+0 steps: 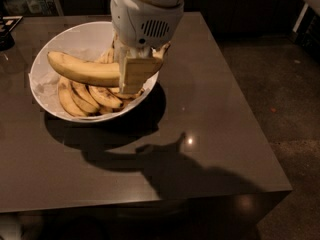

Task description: Pick banana from white bowl

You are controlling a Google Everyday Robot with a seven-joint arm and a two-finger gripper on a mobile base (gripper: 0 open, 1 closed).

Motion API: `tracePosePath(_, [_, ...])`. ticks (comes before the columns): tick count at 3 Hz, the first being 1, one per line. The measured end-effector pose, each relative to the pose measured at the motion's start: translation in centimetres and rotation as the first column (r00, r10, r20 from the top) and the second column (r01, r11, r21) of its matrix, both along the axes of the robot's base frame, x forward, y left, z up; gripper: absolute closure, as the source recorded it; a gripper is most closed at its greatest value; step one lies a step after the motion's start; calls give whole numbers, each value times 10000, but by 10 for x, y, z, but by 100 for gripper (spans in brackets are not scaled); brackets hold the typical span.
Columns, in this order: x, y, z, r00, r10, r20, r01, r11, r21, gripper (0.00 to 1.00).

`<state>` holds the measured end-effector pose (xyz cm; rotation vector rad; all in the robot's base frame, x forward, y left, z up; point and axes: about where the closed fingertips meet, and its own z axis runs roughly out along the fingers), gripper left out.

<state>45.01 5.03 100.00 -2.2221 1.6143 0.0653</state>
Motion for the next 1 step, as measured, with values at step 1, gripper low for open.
tracePosePath(1, [0, 0, 0, 10000, 0, 0, 0, 10000, 0, 100])
